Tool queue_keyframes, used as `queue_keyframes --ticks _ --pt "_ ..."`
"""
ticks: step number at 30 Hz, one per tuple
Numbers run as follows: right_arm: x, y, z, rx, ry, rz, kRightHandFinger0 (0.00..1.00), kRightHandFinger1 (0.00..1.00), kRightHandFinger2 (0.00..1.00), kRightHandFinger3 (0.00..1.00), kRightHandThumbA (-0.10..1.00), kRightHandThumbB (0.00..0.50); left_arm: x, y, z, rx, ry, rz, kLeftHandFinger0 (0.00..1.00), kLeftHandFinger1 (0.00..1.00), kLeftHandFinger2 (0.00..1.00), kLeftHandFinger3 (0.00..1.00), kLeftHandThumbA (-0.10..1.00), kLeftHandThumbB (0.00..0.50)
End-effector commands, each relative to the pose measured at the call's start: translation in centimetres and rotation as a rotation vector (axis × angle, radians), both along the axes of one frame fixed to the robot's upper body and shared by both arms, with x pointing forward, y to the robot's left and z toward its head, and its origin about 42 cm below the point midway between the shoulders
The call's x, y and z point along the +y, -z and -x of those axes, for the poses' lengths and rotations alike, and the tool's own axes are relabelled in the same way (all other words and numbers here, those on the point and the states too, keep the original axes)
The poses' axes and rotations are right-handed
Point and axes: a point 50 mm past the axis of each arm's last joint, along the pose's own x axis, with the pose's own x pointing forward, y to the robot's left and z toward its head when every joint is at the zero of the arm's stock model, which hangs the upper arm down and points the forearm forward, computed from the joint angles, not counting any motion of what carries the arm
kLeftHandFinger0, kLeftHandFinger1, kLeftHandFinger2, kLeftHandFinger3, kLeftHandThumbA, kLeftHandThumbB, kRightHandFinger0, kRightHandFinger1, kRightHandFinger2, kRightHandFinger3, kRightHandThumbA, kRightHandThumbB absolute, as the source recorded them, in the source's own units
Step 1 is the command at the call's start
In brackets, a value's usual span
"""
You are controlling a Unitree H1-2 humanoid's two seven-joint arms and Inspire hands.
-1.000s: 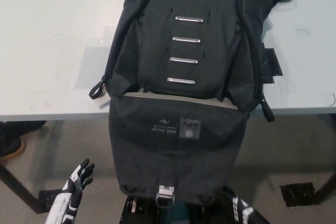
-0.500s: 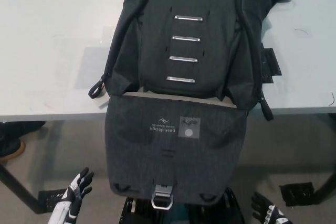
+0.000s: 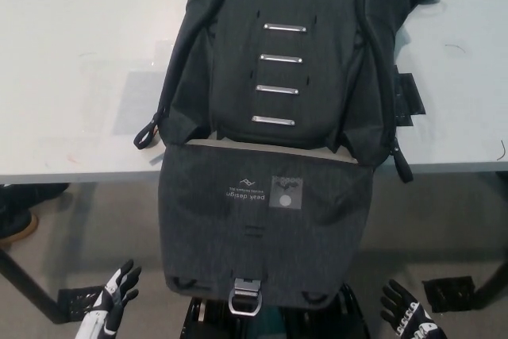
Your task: A bag is kept in the middle of the table with its flap loosely closed and the robot uses its right hand to adjust it and opens it
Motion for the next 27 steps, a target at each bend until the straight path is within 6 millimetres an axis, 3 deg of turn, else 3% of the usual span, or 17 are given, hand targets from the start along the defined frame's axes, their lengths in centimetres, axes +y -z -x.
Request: queue_keyframes --ticks 1,4,12,22,27 --pt "0.5 -0.5 -0.3 -0.044 -0.006 -0.065 1.0 1.0 1.0 1.0 1.0 0.11 0.1 -0.1 0.3 -0.017 0.006 -0.007 1.0 1.0 1.0 1.0 1.0 0.005" --pt "0.6 -0.3 -0.2 -0.028 -0.014 -0.081 1.0 1.0 1.0 1.0 1.0 0.142 0.1 0.0 0.5 -0.004 0.003 -0.004 1.0 1.0 1.0 1.0 1.0 0.013" --pt "0.6 -0.4 -0.6 -0.046 -0.01 -0.094 1.0 1.0 1.0 1.0 1.0 0.171 0.2 -0.2 0.2 -0.021 0.0 -0.007 1.0 1.0 1.0 1.0 1.0 0.0" --pt "0.7 -0.3 -1.7 -0.155 0.001 -0.075 1.0 1.0 1.0 1.0 1.0 0.275 0.5 -0.1 0.0 -0.004 -0.007 -0.022 1.0 1.0 1.0 1.0 1.0 0.033" --pt "0.5 -0.4 -2.0 -0.18 0.011 -0.013 1.0 1.0 1.0 1.0 1.0 0.255 0.5 -0.2 0.0 0.005 0.0 -0.02 1.0 1.0 1.0 1.0 1.0 0.048"
